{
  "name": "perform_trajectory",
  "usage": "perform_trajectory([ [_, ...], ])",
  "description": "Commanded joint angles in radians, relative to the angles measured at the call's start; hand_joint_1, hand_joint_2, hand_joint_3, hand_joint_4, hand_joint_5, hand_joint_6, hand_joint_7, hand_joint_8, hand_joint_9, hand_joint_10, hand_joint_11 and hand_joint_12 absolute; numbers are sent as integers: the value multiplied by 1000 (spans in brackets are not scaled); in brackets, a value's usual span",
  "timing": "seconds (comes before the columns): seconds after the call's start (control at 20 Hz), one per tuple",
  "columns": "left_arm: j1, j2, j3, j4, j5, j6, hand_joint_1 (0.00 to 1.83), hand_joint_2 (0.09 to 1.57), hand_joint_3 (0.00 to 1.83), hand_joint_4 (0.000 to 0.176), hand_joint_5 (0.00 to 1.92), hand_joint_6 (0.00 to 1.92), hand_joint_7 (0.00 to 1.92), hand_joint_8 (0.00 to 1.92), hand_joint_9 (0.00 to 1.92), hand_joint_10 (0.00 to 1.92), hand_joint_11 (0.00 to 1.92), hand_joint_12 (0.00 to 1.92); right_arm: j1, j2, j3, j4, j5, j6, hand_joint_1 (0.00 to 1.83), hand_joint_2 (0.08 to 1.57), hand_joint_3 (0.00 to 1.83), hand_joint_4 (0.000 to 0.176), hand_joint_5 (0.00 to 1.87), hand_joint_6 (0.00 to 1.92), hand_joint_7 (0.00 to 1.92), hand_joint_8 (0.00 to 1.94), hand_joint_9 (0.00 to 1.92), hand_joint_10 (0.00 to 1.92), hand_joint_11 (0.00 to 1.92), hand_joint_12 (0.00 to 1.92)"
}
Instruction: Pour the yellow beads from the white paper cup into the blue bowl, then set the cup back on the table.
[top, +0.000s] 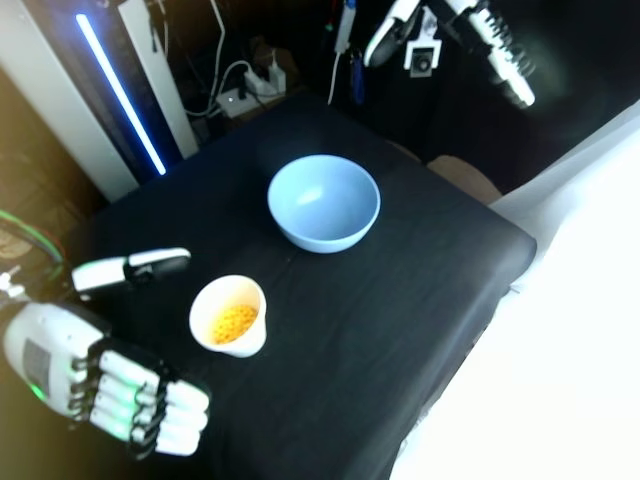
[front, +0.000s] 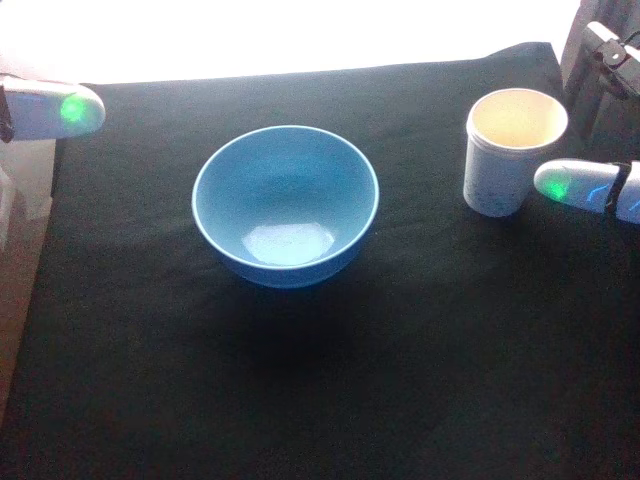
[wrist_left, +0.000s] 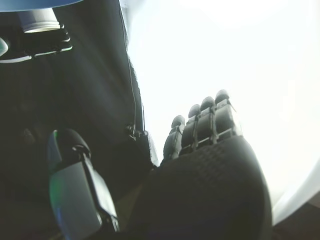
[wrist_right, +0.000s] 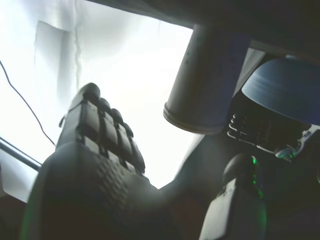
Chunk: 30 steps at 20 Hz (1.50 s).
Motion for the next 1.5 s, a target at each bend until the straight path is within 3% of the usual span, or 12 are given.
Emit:
perform_trajectory([
  [0.0, -14, 0, 7, -33, -114, -8, 572, 809, 0, 88, 0, 0, 0, 0, 0, 0, 0, 0, 3, -4, 7, -2, 110, 13, 669, 761, 2, 9, 0, 0, 17, 0, 9, 0, 0, 257],
  [0.05, -14, -1, 7, -32, -113, -7, 559, 804, 0, 90, 0, 0, 0, 0, 0, 0, 0, 0, 3, -14, 15, 1, 103, 16, 675, 742, 0, 0, 0, 0, 40, 1, 26, 2, 0, 300],
  [0.15, -14, -3, 7, -31, -112, -7, 535, 801, 0, 86, 0, 0, 0, 0, 2, 0, 0, 0, 3, -26, 27, 7, 86, 25, 722, 709, 0, 3, 0, 0, 35, 0, 25, 0, 0, 248],
  [0.25, -14, -6, 8, -29, -112, -7, 519, 802, 0, 104, 0, 0, 0, 0, 13, 5, 0, 0, 3, -36, 38, 10, 70, 34, 762, 670, 0, 0, 0, 0, 75, 0, 78, 4, 35, 291],
  [0.35, -14, -11, 10, -27, -112, -7, 507, 810, 0, 94, 0, 0, 0, 0, 14, 4, 0, 0, 3, -44, 47, 10, 56, 35, 831, 668, 0, 4, 0, 0, 114, 11, 82, 2, 9, 294],
  [0.55, -14, -16, 12, -25, -111, -8, 497, 795, 0, 103, 0, 0, 0, 0, 22, 6, 0, 0, 3, -50, 68, 10, 28, 38, 780, 704, 11, 0, 0, 0, 100, 1, 78, 7, 14, 269],
  [0.65, -14, -18, 12, -23, -115, -8, 487, 799, 0, 108, 0, 0, 0, 0, 16, 3, 0, 0, 3, -55, 81, 10, 15, 49, 768, 717, 4, 0, 0, 0, 124, 1, 106, 0, 0, 362],
  [0.75, -14, -19, 12, -23, -115, -8, 466, 804, 0, 96, 0, 0, 2, 1, 2, 0, 0, 0, 4, -59, 87, 10, 8, 53, 766, 731, 3, 0, 0, 0, 152, 3, 118, 5, 0, 360],
  [0.9, -15, -21, 12, -23, -115, -8, 482, 800, 0, 80, 0, 0, 24, 9, 0, 0, 0, 0, 5, -68, 92, 10, 5, 58, 790, 720, 2, 0, 12, 0, 219, 5, 161, 4, 0, 512],
  [1.0, -15, -22, 12, -22, -115, -8, 467, 790, 0, 80, 0, 0, 46, 15, 0, 0, 0, 0, 7, -73, 93, 9, 0, 59, 794, 727, 3, 0, 33, 4, 247, 8, 168, 4, 0, 474],
  [1.2, -16, -23, 12, -19, -113, -8, 451, 758, 0, 73, 0, 0, 70, 16, 0, 0, 0, 0, 31, -87, 103, -22, -25, 59, 759, 772, 6, 0, 18, 0, 115, 0, 75, 0, 0, 391],
  [1.45, -17, -31, 14, -17, -112, -8, 439, 747, 0, 64, 0, 0, 61, 7, 4, 2, 0, 0, 68, -102, 123, -60, -56, 59, 806, 674, 3, 0, 88, 1, 137, 0, 113, 5, 28, 368],
])
